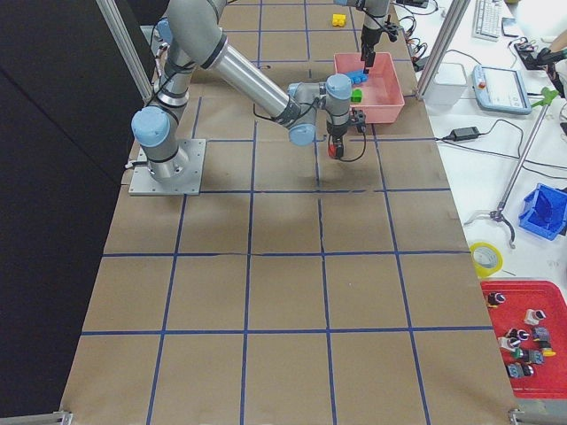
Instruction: Put all blocks into box
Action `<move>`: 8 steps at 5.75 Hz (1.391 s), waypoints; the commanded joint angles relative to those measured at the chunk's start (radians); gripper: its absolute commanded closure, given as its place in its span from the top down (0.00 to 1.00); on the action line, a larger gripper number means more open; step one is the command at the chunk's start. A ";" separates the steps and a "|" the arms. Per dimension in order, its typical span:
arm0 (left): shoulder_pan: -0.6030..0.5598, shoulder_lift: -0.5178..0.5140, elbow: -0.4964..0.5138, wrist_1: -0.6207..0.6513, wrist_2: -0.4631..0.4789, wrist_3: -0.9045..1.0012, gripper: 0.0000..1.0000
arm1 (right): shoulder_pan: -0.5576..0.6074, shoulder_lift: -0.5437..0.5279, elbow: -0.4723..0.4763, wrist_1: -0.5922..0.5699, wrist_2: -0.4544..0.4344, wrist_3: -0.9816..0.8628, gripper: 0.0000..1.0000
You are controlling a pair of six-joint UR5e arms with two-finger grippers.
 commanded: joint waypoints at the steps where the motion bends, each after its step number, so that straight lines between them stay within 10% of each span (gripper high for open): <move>1: 0.005 0.090 0.001 -0.009 0.004 -0.005 0.99 | 0.001 -0.007 0.004 0.013 -0.016 -0.006 0.17; 4: 0.129 0.301 -0.023 -0.200 0.006 0.094 0.99 | -0.001 -0.092 -0.043 0.143 -0.017 -0.015 0.04; 6: 0.313 0.386 -0.109 -0.265 0.006 0.362 0.99 | 0.020 -0.154 -0.239 0.431 0.001 0.003 0.04; 8: 0.436 0.437 -0.218 -0.253 0.012 0.559 0.99 | 0.159 -0.116 -0.405 0.433 0.140 0.088 0.04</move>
